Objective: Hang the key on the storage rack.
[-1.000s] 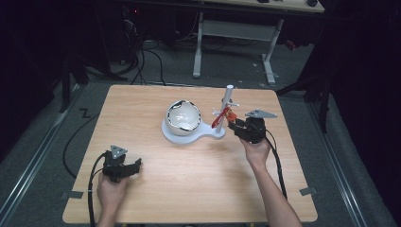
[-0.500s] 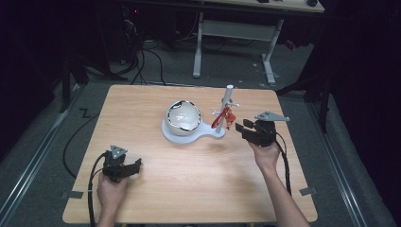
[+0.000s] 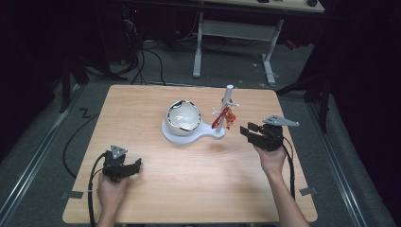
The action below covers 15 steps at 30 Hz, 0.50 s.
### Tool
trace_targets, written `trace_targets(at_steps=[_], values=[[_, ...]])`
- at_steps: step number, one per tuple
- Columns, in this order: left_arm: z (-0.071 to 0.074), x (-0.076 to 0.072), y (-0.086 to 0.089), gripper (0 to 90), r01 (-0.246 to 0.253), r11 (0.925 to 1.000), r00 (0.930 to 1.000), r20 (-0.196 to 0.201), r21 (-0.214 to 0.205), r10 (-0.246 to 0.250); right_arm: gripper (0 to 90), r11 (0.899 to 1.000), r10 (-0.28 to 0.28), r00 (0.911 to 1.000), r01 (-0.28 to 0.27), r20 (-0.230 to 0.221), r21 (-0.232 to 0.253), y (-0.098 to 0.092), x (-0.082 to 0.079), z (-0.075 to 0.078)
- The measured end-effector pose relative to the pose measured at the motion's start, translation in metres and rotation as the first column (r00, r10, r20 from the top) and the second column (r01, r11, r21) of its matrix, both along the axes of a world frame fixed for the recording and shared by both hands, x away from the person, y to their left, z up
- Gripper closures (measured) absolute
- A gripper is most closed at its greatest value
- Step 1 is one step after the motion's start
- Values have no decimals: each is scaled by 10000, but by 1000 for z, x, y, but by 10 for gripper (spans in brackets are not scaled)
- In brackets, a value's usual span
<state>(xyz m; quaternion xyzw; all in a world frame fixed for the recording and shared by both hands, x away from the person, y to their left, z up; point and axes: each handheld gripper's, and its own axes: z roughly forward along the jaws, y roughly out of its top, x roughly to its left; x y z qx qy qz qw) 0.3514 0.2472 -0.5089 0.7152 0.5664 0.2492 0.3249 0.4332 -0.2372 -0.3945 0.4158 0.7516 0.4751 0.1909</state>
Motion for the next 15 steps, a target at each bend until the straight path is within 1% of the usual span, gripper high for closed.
trace_targets(at_steps=[10, 12, 15], values=[[0, 0, 0, 234, -8, 10000, 10000, -2, 14, 8, 558, 9999, -36, 10000, 36, 7, 151, -7, -7, -2], [0, 0, 0, 235, -4, 10000, 10000, -9, 16, 4, 555, 10000, -65, 9999, 64, 84, 24, -9, -9, -2], [0, 0, 0, 234, -5, 10000, 10000, -12, 27, 5, 554, 10000, -79, 9999, 79, 147, 22, -10, -10, 0]])
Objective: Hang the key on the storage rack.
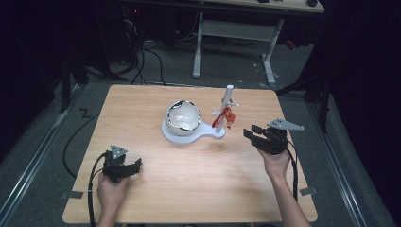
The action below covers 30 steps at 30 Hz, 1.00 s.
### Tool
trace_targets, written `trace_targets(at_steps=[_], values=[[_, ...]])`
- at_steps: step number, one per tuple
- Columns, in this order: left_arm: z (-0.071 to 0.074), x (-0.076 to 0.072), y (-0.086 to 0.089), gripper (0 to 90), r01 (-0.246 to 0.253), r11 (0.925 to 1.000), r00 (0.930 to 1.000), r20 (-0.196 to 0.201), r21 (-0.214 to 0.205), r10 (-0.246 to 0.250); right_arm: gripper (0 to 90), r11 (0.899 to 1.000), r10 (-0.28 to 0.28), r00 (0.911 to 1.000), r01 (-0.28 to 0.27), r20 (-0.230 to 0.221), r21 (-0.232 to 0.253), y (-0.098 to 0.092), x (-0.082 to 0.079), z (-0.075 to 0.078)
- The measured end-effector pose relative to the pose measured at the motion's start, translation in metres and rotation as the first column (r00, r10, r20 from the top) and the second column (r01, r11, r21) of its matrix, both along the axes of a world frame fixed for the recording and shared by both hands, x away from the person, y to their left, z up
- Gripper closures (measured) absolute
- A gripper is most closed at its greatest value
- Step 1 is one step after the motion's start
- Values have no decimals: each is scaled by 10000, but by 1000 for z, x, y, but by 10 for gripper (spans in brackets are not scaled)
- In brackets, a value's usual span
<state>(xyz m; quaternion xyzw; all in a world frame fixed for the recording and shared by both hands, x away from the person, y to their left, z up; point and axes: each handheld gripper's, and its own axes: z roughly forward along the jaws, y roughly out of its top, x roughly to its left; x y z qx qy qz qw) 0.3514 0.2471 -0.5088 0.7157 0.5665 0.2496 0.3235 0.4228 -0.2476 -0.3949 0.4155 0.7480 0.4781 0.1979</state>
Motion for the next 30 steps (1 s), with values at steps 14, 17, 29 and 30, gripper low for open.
trace_targets(at_steps=[14, 17, 29, 30], values=[[0, 0, 0, 234, 6, 10000, 10000, -8, 16, -6, 553, 9999, -73, 9999, 72, 81, 100, -8, -10, -6], [0, 0, 0, 234, 5, 10000, 10000, -6, 14, -5, 565, 9999, -62, 9996, 66, 271, -122, -7, -14, -6], [0, 0, 0, 234, -8, 10000, 10000, 4, 9, 8, 556, 9996, -216, 9996, 212, 190, 205, -15, -20, -14], [0, 0, 0, 234, -10, 10000, 10000, 6, 8, 10, 555, 9994, -262, 9995, 257, 196, 249, -17, -22, -15]])
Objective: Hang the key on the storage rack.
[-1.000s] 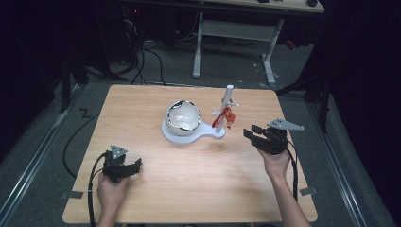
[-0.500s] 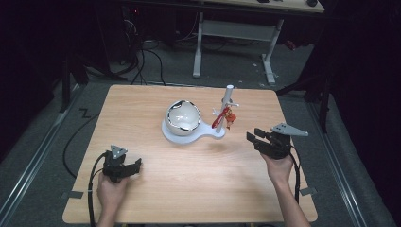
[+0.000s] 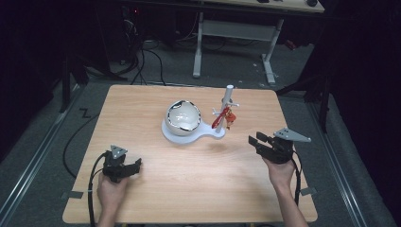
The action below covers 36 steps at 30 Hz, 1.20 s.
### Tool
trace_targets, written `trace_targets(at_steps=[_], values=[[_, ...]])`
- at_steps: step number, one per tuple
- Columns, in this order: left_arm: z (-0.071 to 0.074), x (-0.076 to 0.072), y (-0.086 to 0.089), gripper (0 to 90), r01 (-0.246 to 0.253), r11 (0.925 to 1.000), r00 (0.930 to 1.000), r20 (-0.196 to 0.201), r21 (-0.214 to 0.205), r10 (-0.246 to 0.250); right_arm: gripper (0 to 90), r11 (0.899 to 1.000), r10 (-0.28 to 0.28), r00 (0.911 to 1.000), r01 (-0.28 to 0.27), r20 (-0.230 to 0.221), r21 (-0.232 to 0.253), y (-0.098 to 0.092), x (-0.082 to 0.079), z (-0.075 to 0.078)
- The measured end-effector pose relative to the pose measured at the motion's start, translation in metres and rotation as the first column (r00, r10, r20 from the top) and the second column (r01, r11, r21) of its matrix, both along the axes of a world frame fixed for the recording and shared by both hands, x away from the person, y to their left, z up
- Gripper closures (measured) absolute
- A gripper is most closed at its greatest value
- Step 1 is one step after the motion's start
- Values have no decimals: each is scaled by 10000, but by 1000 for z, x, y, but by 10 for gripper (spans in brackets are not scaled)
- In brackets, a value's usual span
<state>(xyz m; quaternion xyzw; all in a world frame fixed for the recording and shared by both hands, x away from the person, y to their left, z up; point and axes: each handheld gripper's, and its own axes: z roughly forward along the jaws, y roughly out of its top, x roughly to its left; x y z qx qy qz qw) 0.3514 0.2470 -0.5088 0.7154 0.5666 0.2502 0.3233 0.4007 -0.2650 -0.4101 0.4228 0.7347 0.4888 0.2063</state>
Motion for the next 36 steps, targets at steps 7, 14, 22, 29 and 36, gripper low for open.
trace_targets(at_steps=[7, 14, 22, 29, 36], values=[[0, 0, 0, 234, -1, 10000, 10000, 1, -2, 1, 554, 9999, -137, 9998, 138, -124, 43, -6, -3, -7], [0, 0, 0, 234, 15, 10000, 10000, -12, 14, -15, 554, 9996, -245, 9995, 247, -185, 121, -11, -8, -13], [0, 0, 0, 234, 1, 10000, 10000, 0, 4, -1, 552, 9986, -390, 9986, 402, -360, 347, -16, -12, -22], [0, 0, 0, 234, 14, 10000, 10000, -11, 15, -14, 551, 9981, -482, 9974, 501, -541, 357, -18, -14, -30], [0, 0, 0, 234, 14, 10000, 10000, -12, 18, -14, 550, 9978, -617, 9957, 633, -689, 207, -20, -15, -38]])
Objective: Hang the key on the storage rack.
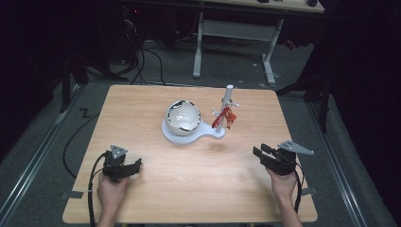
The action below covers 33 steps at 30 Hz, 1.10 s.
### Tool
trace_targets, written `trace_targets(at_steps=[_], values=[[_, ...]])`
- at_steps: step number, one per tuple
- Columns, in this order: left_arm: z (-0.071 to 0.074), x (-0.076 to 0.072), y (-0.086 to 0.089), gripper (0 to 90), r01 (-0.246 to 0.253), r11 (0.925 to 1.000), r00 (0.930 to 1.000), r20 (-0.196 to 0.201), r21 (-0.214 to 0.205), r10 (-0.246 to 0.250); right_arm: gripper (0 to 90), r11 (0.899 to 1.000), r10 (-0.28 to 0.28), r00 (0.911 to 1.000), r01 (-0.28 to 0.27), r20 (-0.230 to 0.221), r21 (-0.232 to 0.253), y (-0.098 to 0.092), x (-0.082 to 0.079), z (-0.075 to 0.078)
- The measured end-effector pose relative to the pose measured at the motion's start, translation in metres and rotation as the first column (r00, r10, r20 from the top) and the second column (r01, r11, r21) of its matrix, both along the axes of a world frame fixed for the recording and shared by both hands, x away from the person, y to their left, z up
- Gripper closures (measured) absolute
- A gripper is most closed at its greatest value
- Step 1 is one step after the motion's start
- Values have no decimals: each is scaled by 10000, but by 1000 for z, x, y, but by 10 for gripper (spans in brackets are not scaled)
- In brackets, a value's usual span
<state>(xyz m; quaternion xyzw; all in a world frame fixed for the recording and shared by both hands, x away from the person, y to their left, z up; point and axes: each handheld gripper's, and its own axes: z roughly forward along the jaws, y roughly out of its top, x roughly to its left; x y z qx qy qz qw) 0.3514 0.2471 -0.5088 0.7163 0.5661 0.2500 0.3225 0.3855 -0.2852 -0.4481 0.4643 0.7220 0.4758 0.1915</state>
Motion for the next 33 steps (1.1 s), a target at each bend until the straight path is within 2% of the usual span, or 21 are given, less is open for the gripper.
trace_targets(at_steps=[3, 9, 13, 22, 33], values=[[0, 0, 0, 234, -14, 10000, 10000, 11, -16, 14, 549, 9995, -101, 9999, 99, -54, -299, 1, 1, -2], [0, 0, 0, 234, -13, 10000, 10000, 10, -13, 13, 548, 9986, -166, 9998, 163, -53, -510, 2, 3, -4], [0, 0, 0, 234, -14, 10000, 10000, 10, -15, 14, 546, 9980, -257, 9996, 252, -73, -578, 0, 5, -8], [0, 0, 0, 234, -15, 10000, 10000, 12, -13, 15, 535, 9965, -635, 9971, 610, -422, -579, -7, 9, -21], [0, 0, 0, 234, -19, 10000, 10000, 12, -10, 19, 525, 9918, -834, 9946, 768, -612, -1025, -7, 14, -27]])
